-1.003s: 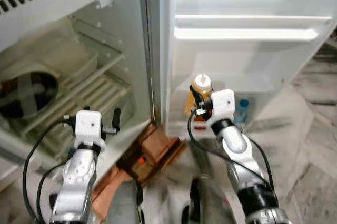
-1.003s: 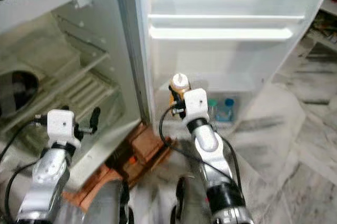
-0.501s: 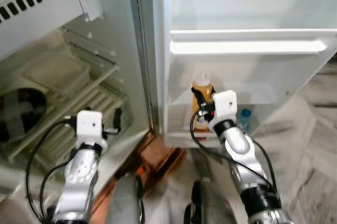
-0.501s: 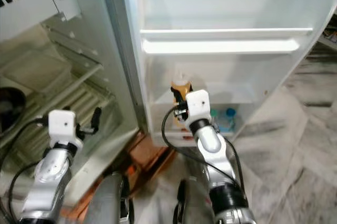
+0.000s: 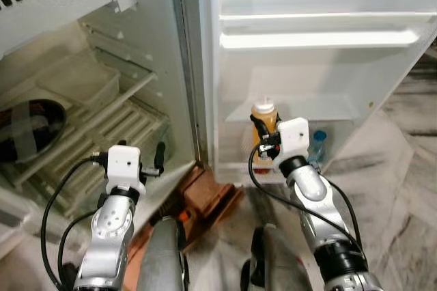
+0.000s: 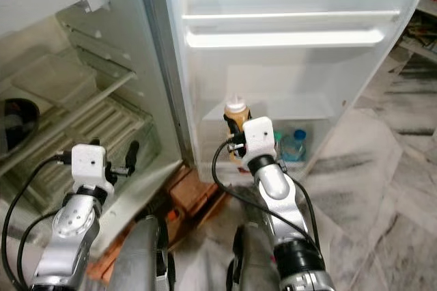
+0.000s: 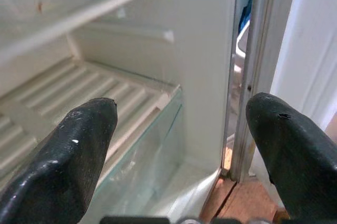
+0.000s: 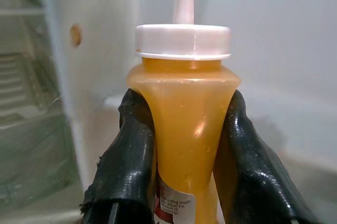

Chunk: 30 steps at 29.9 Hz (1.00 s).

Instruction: Restocking fridge

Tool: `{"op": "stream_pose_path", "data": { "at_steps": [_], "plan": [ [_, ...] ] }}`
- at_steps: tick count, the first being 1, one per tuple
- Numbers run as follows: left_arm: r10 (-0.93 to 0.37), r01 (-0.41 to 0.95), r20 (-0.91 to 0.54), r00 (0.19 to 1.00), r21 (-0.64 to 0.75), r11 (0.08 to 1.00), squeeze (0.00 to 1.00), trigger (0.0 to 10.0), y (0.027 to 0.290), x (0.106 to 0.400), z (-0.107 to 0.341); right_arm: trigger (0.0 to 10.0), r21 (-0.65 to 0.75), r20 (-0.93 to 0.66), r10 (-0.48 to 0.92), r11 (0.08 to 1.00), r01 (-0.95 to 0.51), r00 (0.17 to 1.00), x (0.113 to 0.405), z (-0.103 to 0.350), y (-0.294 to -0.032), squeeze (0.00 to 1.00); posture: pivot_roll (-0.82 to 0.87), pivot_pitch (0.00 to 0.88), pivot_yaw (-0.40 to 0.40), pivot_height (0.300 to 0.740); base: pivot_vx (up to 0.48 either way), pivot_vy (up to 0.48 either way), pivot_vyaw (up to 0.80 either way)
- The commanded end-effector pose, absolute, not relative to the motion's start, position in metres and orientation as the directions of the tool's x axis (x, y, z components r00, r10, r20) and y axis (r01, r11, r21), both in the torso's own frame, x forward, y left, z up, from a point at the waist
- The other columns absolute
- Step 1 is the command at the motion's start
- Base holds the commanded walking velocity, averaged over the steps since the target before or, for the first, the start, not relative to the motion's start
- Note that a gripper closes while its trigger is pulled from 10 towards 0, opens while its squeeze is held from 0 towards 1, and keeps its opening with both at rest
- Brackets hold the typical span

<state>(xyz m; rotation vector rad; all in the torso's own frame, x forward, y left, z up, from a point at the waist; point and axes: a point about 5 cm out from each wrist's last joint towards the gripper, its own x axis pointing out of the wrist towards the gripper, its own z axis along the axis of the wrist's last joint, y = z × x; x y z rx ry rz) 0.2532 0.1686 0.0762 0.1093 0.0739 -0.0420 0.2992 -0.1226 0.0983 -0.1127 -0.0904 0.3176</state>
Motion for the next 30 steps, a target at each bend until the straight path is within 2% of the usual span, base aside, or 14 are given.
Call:
{"op": "stream_pose_path", "data": {
  "at_steps": [1, 11, 21, 27, 30],
  "plan": [
    [-0.021, 0.032, -0.089, 0.996, 0.120, 0.992, 0.00, 10.0, 0.172, 0.254, 0.074, 10.0, -0.124, 0.064, 0.335, 0.937, -0.326, 0.940, 0.302, 0.098, -0.121, 0.00, 0.09, 0.094, 0.009, 0.576, 0.000, 0.000, 0.00],
    [-0.007, 0.018, -0.080, 0.997, 0.131, 0.991, 0.00, 10.0, 0.175, 0.257, 0.077, 10.0, -0.143, 0.043, 0.403, 0.908, -0.393, 0.914, 0.318, 0.102, -0.113, 0.00, 0.10, 0.093, 0.014, 0.576, 0.000, 0.000, 0.00],
    [0.005, 0.005, -0.069, 0.998, 0.134, 0.991, 0.00, 10.0, 0.175, 0.255, 0.079, 10.0, -0.180, 0.065, 0.411, 0.901, -0.394, 0.909, 0.333, 0.111, -0.116, 0.00, 0.11, 0.109, 0.009, 0.507, 0.000, 0.000, 0.00],
    [0.000, 0.009, -0.070, 0.998, 0.132, 0.991, 0.00, 10.0, 0.173, 0.250, 0.079, 10.0, -0.211, 0.085, 0.442, 0.884, -0.417, 0.893, 0.338, 0.115, -0.111, 0.00, 0.12, 0.123, 0.014, 0.499, 0.000, 0.000, 0.00],
    [0.001, 0.008, -0.066, 0.998, 0.134, 0.991, 0.00, 10.0, 0.174, 0.245, 0.082, 10.0, -0.235, 0.102, 0.462, 0.872, -0.430, 0.881, 0.342, 0.122, -0.105, 0.00, 0.13, 0.160, 0.026, 0.499, 0.000, 0.000, 0.00]
  ]
}}
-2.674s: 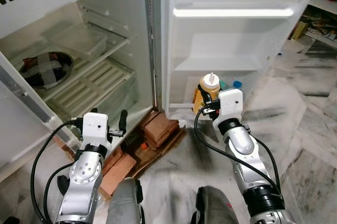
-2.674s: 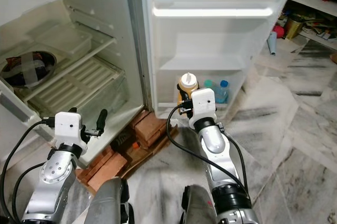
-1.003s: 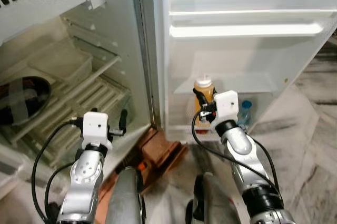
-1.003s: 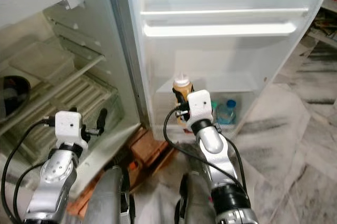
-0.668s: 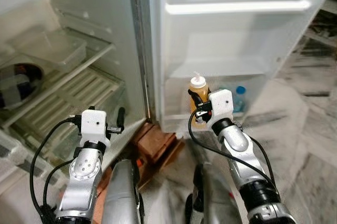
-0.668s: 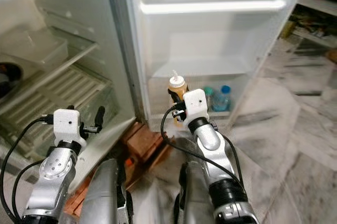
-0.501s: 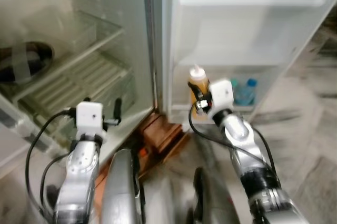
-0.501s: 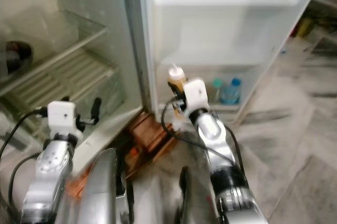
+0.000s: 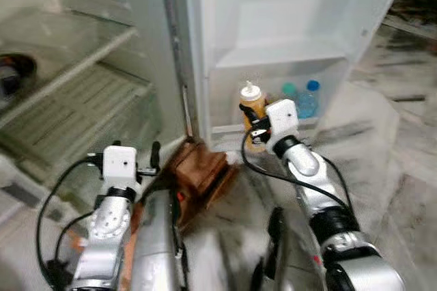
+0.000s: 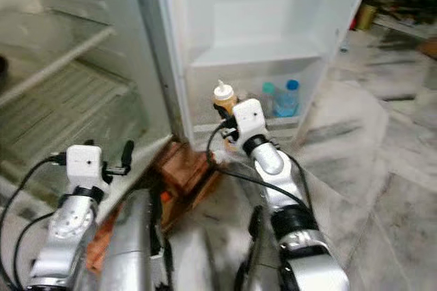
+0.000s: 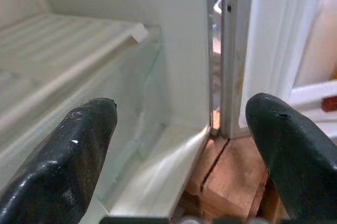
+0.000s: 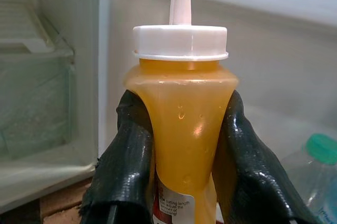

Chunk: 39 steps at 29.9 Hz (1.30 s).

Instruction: Restocking fridge

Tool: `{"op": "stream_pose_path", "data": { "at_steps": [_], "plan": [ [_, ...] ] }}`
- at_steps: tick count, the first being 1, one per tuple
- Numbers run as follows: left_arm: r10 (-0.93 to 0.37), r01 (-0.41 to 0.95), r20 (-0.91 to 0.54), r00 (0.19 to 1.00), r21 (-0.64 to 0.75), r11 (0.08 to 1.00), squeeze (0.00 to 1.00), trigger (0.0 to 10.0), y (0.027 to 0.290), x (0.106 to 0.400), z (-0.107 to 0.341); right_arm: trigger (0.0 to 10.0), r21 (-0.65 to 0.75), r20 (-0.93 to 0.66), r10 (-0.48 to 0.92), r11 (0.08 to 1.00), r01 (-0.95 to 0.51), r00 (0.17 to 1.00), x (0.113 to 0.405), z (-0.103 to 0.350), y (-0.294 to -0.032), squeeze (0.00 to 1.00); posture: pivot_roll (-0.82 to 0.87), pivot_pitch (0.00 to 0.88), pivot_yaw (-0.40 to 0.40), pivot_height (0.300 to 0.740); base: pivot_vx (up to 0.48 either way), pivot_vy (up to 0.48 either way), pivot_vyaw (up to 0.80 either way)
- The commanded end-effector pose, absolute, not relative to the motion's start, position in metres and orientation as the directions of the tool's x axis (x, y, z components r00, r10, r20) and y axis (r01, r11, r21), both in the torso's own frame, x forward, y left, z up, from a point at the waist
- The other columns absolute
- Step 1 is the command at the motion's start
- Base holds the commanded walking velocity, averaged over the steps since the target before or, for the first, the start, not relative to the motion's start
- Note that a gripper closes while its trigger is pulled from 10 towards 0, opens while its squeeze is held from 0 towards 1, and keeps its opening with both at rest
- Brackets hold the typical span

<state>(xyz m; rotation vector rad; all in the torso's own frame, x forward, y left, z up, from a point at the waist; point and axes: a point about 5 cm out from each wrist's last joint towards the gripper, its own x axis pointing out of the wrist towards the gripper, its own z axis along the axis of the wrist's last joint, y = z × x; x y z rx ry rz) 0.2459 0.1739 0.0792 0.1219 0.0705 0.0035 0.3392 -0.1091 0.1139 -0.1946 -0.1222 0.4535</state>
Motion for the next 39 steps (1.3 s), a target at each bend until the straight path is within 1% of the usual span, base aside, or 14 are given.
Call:
{"op": "stream_pose_path", "data": {
  "at_steps": [1, 6, 7, 15, 16, 18, 21, 24, 27, 28, 33, 34, 35, 39],
  "plan": [
    [0.002, 0.006, -0.062, 0.998, 0.134, 0.991, 0.00, 10.0, 0.174, 0.241, 0.084, 10.0, -0.241, 0.111, 0.463, 0.871, -0.428, 0.880, 0.344, 0.125, -0.104, 0.00, 0.14, 0.176, 0.031, 0.499, 0.000, 0.000, 0.00],
    [0.008, 0.001, -0.056, 0.998, 0.148, 0.989, 0.00, 10.0, 0.178, 0.227, 0.090, 10.0, -0.266, 0.153, 0.477, 0.864, -0.428, 0.866, 0.357, 0.140, -0.094, 0.00, 0.18, 0.226, 0.031, 0.499, 0.000, 0.000, 0.00],
    [0.018, -0.009, -0.060, 0.998, 0.154, 0.988, 0.00, 10.0, 0.182, 0.223, 0.093, 10.0, -0.274, 0.180, 0.482, 0.862, -0.427, 0.858, 0.362, 0.149, -0.089, 0.00, 0.20, 0.248, 0.036, 0.499, 0.000, 0.000, 0.00],
    [0.020, -0.005, -0.083, 0.996, 0.180, 0.984, 0.00, 10.0, 0.188, 0.202, 0.101, 10.0, -0.262, 0.240, 0.518, 0.849, -0.459, 0.821, 0.377, 0.179, -0.065, 0.00, 0.26, 0.305, 0.048, 0.499, 0.000, 0.000, 0.00],
    [0.020, -0.004, -0.088, 0.996, 0.184, 0.983, 0.00, 10.0, 0.188, 0.200, 0.102, 10.0, -0.278, 0.233, 0.546, 0.830, -0.483, 0.805, 0.377, 0.181, -0.057, 0.00, 0.29, 0.320, 0.051, 0.499, 0.000, 0.000, 0.00],
    [0.021, -0.004, -0.090, 0.996, 0.185, 0.983, 0.00, 10.0, 0.188, 0.198, 0.103, 10.0, -0.287, 0.229, 0.564, 0.818, -0.499, 0.793, 0.377, 0.182, -0.052, 0.00, 0.29, 0.323, 0.051, 0.499, 0.000, 0.000, 0.00],
    [0.026, -0.006, -0.101, 0.995, 0.189, 0.982, 0.00, 10.0, 0.189, 0.188, 0.109, 10.0, -0.351, 0.245, 0.609, 0.781, -0.516, 0.754, 0.375, 0.188, -0.037, 0.00, 0.31, 0.353, 0.054, 0.499, 0.000, 0.000, 0.00],
    [0.027, -0.004, -0.116, 0.993, 0.189, 0.982, 0.00, 10.0, 0.188, 0.182, 0.109, 10.0, -0.394, 0.272, 0.585, 0.792, -0.466, 0.764, 0.377, 0.194, -0.038, 0.00, 0.32, 0.368, 0.054, 0.499, 0.000, 0.000, 0.00],
    [0.027, -0.002, -0.130, 0.991, 0.189, 0.982, 0.00, 10.0, 0.187, 0.174, 0.111, 10.0, -0.475, 0.310, 0.567, 0.788, -0.392, 0.763, 0.380, 0.205, -0.040, 0.00, 0.34, 0.393, 0.057, 0.499, 0.000, 0.000, 0.00],
    [0.027, -0.002, -0.130, 0.991, 0.189, 0.982, 0.00, 10.0, 0.187, 0.174, 0.111, 10.0, -0.475, 0.310, 0.567, 0.788, -0.392, 0.763, 0.380, 0.205, -0.040, 0.00, 0.34, 0.393, 0.057, 0.499, 0.000, 0.000, 0.00],
    [0.018, 0.011, -0.153, 0.988, 0.187, 0.982, 0.00, 10.0, 0.183, 0.164, 0.117, 10.0, -0.602, 0.373, 0.575, 0.747, -0.282, 0.728, 0.379, 0.220, -0.030, 0.00, 0.36, 0.417, 0.060, 0.499, 0.000, 0.000, 0.00],
    [0.018, 0.011, -0.153, 0.988, 0.187, 0.982, 0.00, 10.0, 0.183, 0.164, 0.117, 10.0, -0.602, 0.373, 0.575, 0.747, -0.282, 0.728, 0.379, 0.220, -0.030, 0.00, 0.36, 0.417, 0.060, 0.499, 0.000, 0.000, 0.00],
    [0.020, 0.011, -0.159, 0.987, 0.187, 0.982, 0.00, 10.0, 0.183, 0.163, 0.117, 10.0, -0.634, 0.397, 0.559, 0.741, -0.223, 0.728, 0.378, 0.220, -0.028, 0.00, 0.37, 0.428, 0.058, 0.499, 0.000, 0.000, 0.00],
    [0.022, 0.011, -0.169, 0.985, 0.189, 0.982, 0.00, 10.0, 0.183, 0.159, 0.119, 10.0, -0.658, 0.363, 0.545, 0.724, -0.206, 0.756, 0.377, 0.206, -0.028, 0.00, 0.38, 0.438, 0.055, 0.499, 0.000, 0.000, 0.00]
  ]
}}
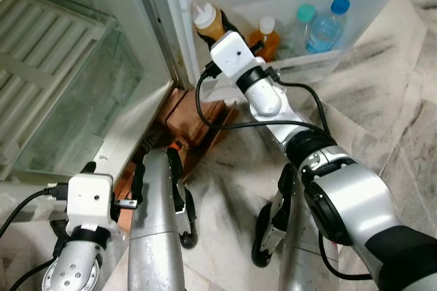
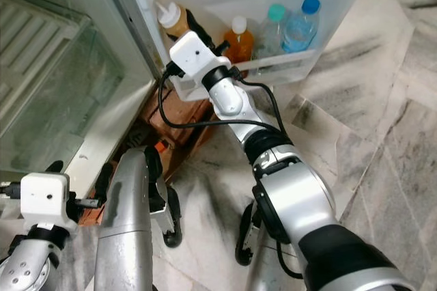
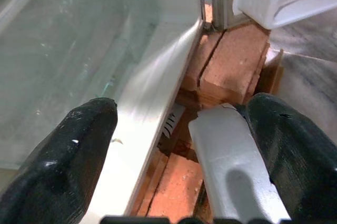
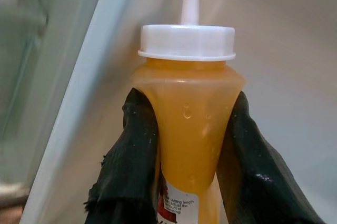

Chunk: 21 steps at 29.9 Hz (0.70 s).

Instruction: Restocking fridge

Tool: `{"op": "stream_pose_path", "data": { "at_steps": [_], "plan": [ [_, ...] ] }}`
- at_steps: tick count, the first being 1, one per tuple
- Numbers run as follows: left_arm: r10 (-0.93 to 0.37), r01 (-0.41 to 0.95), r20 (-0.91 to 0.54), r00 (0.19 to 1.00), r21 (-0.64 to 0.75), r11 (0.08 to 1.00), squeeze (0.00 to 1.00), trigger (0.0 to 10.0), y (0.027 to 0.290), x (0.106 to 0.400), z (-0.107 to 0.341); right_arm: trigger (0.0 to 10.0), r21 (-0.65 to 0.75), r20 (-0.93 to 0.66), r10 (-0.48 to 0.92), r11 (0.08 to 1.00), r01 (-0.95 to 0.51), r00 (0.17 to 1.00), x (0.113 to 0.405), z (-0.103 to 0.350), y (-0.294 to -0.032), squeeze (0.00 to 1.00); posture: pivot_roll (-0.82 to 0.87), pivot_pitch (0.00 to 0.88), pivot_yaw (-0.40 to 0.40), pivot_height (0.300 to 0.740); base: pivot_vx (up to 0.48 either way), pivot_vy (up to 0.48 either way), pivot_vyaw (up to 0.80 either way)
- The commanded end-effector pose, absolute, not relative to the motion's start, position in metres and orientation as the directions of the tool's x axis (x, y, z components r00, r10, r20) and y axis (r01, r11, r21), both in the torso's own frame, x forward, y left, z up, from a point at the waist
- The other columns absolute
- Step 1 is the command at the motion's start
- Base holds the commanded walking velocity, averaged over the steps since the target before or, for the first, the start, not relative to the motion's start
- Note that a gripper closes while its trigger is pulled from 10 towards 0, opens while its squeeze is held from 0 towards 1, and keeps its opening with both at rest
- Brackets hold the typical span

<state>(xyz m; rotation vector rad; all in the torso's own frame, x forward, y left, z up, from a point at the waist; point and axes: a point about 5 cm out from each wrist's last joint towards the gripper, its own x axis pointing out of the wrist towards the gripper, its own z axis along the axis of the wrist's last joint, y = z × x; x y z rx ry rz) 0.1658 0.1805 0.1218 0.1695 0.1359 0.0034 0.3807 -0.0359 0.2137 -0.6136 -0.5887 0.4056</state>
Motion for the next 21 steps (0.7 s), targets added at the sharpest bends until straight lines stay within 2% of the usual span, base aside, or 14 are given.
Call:
{"op": "stream_pose_path", "data": {
  "at_steps": [1, 7, 13, 21],
  "plan": [
    [0.022, 0.011, -0.171, 0.985, 0.189, 0.982, 0.00, 10.0, 0.183, 0.159, 0.120, 10.0, -0.667, 0.356, 0.544, 0.718, -0.201, 0.760, 0.377, 0.203, -0.028, 0.00, 0.38, 0.439, 0.055, 0.499, 0.000, 0.000, 0.00],
    [0.026, 0.010, -0.187, 0.982, 0.191, 0.982, 0.00, 10.0, 0.183, 0.153, 0.120, 10.0, -0.712, 0.302, 0.502, 0.684, -0.158, 0.810, 0.375, 0.180, -0.035, 0.00, 0.39, 0.456, 0.057, 0.499, 0.000, 0.000, 0.00],
    [0.024, 0.013, -0.194, 0.981, 0.190, 0.982, 0.00, 10.0, 0.182, 0.152, 0.121, 10.0, -0.679, 0.194, 0.467, 0.698, -0.226, 0.863, 0.376, 0.161, -0.045, 0.00, 0.39, 0.458, 0.054, 0.499, 0.000, 0.000, 0.00],
    [0.021, 0.015, -0.194, 0.981, 0.184, 0.983, 0.00, 10.0, 0.178, 0.155, 0.119, 10.0, -0.412, 0.032, 0.383, 0.846, -0.337, 0.923, 0.377, 0.136, -0.064, 0.00, 0.39, 0.451, 0.042, 0.499, 0.000, 0.000, 0.00]
  ]
}}
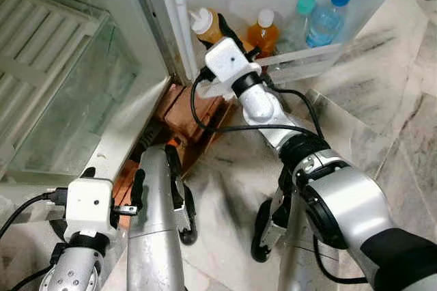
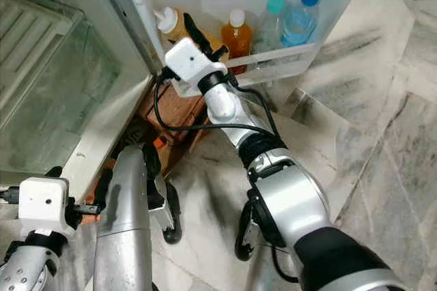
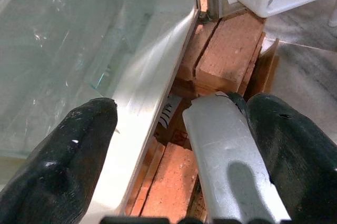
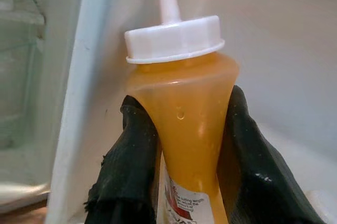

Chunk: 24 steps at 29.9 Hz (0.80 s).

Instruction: Restocking fridge

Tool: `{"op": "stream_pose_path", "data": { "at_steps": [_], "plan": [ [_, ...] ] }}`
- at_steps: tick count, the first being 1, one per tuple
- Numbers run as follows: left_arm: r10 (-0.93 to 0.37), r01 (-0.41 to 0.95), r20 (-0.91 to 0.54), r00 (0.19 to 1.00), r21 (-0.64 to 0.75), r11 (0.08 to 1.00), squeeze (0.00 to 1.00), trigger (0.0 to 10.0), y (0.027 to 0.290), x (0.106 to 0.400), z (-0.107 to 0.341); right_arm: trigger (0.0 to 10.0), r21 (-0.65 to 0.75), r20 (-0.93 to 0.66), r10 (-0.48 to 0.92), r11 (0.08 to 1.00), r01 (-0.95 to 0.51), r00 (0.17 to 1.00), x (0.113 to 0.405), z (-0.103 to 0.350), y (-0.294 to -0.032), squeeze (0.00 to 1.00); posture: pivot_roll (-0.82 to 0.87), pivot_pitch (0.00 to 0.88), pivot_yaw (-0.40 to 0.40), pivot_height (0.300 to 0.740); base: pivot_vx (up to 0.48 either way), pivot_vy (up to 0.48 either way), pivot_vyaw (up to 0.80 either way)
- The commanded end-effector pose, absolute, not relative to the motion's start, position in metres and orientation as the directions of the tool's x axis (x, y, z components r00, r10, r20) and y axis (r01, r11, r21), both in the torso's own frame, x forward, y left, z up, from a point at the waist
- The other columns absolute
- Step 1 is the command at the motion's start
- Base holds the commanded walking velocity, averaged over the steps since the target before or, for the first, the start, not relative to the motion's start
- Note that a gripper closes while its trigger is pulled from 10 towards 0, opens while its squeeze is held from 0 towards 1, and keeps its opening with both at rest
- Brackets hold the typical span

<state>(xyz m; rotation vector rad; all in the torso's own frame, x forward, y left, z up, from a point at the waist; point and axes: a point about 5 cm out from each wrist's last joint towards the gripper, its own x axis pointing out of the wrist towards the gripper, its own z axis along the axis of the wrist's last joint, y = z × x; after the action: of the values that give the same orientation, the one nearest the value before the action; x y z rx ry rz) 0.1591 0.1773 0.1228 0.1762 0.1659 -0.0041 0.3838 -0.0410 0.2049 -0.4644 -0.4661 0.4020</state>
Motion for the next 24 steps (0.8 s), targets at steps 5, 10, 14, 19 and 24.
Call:
{"op": "stream_pose_path", "data": {
  "at_steps": [5, 10, 14, 19, 24],
  "plan": [
    [0.023, 0.013, -0.196, 0.980, 0.183, 0.983, 0.00, 10.0, 0.178, 0.155, 0.119, 10.0, -0.357, 0.018, 0.354, 0.876, -0.325, 0.935, 0.376, 0.131, -0.070, 0.00, 0.39, 0.450, 0.041, 0.499, 0.000, 0.000, 0.00],
    [0.024, 0.013, -0.195, 0.981, 0.187, 0.982, 0.00, 10.0, 0.179, 0.155, 0.120, 10.0, -0.544, 0.207, 0.369, 0.813, -0.207, 0.906, 0.376, 0.153, -0.067, 0.00, 0.39, 0.451, 0.053, 0.499, 0.000, 0.000, 0.00],
    [0.023, 0.016, -0.199, 0.980, 0.189, 0.982, 0.00, 10.0, 0.181, 0.153, 0.120, 10.0, -0.576, 0.282, 0.382, 0.801, -0.163, 0.880, 0.377, 0.167, -0.060, 0.00, 0.39, 0.453, 0.058, 0.499, 0.000, 0.000, 0.00],
    [0.018, 0.021, -0.200, 0.980, 0.190, 0.982, 0.00, 10.0, 0.179, 0.152, 0.123, 10.0, -0.651, 0.370, 0.424, 0.753, -0.096, 0.827, 0.377, 0.185, -0.042, 0.00, 0.40, 0.462, 0.063, 0.499, 0.000, 0.000, 0.00],
    [0.018, 0.021, -0.200, 0.980, 0.192, 0.981, 0.00, 10.0, 0.180, 0.147, 0.127, 10.0, -0.730, 0.506, 0.511, 0.683, 0.030, 0.695, 0.371, 0.212, -0.015, 0.00, 0.42, 0.477, 0.069, 0.499, 0.000, 0.000, 0.00]
  ]
}}
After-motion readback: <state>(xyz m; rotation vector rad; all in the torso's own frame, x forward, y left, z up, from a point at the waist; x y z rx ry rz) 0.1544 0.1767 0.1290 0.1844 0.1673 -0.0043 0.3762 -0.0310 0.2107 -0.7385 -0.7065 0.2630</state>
